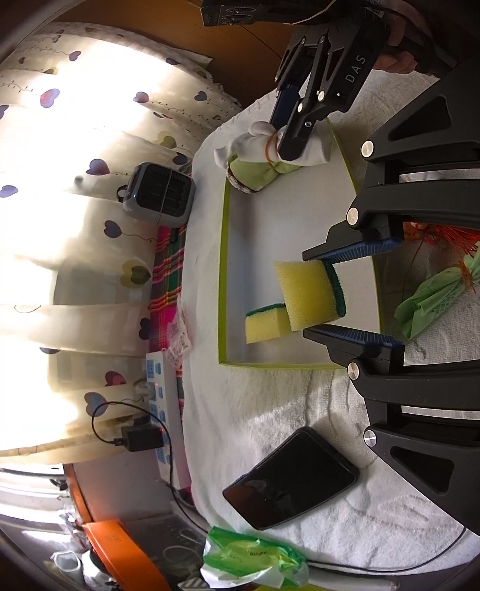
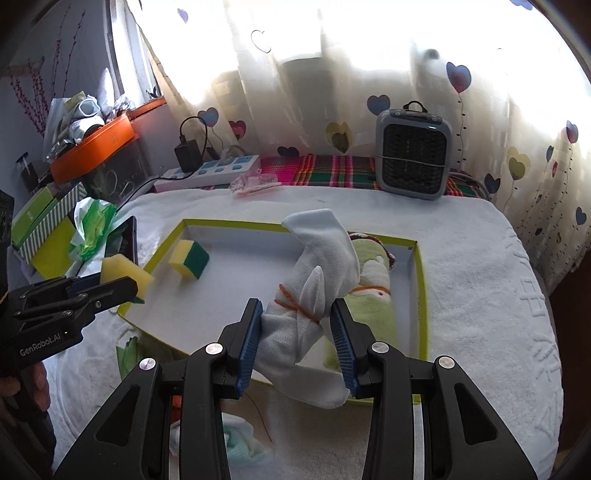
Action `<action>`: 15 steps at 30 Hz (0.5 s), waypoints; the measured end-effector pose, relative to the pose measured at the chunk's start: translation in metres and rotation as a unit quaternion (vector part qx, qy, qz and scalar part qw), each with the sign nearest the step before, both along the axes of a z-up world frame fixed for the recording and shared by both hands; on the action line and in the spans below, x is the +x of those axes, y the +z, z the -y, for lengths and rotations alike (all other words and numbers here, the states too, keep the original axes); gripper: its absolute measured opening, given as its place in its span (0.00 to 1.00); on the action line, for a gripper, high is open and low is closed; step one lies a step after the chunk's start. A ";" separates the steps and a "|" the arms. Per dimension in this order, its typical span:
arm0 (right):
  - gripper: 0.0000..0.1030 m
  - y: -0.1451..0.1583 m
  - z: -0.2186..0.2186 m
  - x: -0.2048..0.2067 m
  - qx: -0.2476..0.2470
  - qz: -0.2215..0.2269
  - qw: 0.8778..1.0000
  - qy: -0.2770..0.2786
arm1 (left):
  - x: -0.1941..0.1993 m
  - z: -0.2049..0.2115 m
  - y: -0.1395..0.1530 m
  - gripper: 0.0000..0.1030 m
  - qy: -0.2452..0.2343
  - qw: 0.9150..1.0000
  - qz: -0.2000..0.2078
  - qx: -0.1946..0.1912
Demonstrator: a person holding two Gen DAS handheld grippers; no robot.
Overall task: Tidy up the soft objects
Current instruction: 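Carry the sponge into the box with the left gripper while the right gripper carries the white cloth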
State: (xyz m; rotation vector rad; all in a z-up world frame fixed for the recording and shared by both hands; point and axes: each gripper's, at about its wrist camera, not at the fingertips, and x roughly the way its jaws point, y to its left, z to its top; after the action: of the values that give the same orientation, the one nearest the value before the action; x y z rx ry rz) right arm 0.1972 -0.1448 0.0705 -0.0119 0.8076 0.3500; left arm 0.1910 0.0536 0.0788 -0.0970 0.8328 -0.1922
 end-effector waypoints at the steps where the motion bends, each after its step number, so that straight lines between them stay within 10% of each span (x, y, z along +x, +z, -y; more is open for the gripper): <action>1: 0.38 -0.003 -0.003 0.004 -0.004 -0.004 1.000 0.004 | 0.003 0.001 -0.002 0.31 0.000 1.000 -0.004 0.001; 15: 0.38 -0.036 -0.023 0.033 -0.048 -0.037 0.997 0.037 | 0.028 0.012 -0.027 0.31 -0.002 0.999 -0.030 0.028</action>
State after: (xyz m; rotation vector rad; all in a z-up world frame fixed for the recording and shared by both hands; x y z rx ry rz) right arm 0.2298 -0.1219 0.0342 -0.1205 0.8989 0.3834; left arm 0.2186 0.0420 0.0514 -0.0482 0.8980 -0.1711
